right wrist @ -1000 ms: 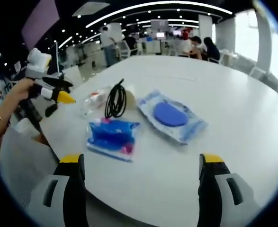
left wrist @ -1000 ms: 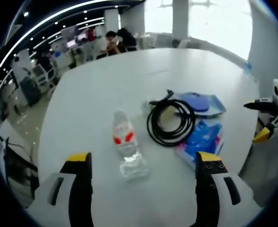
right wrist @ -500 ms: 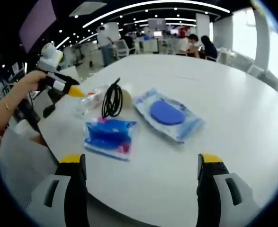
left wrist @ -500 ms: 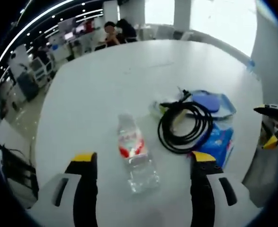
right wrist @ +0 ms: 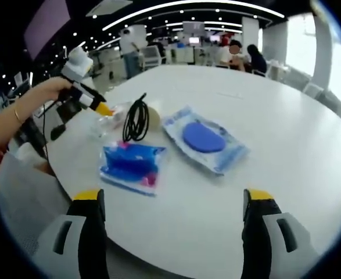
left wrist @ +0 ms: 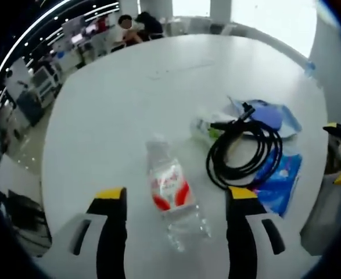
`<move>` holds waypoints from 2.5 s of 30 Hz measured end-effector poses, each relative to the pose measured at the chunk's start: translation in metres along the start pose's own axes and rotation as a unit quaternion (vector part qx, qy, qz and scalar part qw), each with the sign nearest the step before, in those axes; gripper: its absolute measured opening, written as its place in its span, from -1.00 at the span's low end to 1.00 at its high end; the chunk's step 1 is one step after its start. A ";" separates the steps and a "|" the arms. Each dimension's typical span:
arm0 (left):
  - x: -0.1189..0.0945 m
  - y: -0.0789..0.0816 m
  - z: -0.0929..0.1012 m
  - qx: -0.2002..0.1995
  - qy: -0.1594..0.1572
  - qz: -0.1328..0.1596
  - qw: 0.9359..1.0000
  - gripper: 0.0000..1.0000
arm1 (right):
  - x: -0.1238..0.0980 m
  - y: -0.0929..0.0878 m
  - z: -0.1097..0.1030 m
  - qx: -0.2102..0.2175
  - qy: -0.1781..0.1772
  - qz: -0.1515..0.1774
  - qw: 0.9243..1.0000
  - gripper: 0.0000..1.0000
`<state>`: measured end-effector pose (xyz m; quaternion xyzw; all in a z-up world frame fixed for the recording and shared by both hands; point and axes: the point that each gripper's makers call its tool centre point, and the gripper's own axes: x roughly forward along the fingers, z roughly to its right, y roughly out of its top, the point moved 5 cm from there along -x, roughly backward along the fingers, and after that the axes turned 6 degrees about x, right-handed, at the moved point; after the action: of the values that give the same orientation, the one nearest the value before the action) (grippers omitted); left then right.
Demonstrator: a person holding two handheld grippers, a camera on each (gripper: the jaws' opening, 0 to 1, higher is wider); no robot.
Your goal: Arrange the tabletop items into an orderly group along one side of the table until the central work area is clear of visible clutter.
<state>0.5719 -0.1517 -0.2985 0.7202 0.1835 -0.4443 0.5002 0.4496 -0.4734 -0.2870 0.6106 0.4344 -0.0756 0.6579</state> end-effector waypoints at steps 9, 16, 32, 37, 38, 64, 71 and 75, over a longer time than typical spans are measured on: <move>0.014 0.010 -0.002 -0.010 0.001 -0.039 0.999 0.11 | -0.001 0.000 0.001 -0.005 -0.006 0.001 1.000 0.95; 0.023 0.011 -0.007 -0.078 -0.012 -0.077 0.994 -0.24 | -0.002 -0.001 0.002 -0.020 -0.012 -0.003 1.000 0.96; 0.045 0.006 -0.002 -0.093 -0.012 -0.162 0.982 -0.24 | -0.002 -0.003 0.007 -0.015 -0.019 -0.009 1.000 0.95; 0.049 0.005 -0.007 -0.105 -0.009 -0.169 0.980 -0.24 | -0.003 -0.004 0.007 -0.016 -0.023 -0.012 1.000 0.94; 0.048 0.004 -0.007 -0.109 -0.009 -0.168 0.980 -0.25 | -0.003 -0.004 0.007 -0.016 -0.023 -0.013 1.000 0.94; -0.010 -0.005 -0.014 -0.130 -0.015 -0.034 0.991 -0.30 | -0.004 -0.007 0.006 -0.024 -0.029 -0.023 0.999 0.92; -0.031 -0.016 -0.016 -0.148 -0.001 0.017 0.989 -0.30 | -0.003 -0.009 0.004 -0.026 -0.025 -0.026 0.999 0.91; -0.043 -0.020 -0.012 -0.142 0.004 0.039 0.989 -0.31 | -0.003 -0.008 0.003 -0.026 -0.023 -0.026 0.999 0.91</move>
<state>0.5396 -0.1249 -0.2733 0.6501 0.2190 -0.3909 0.6137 0.4440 -0.4798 -0.2917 0.5799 0.4365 -0.0955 0.6812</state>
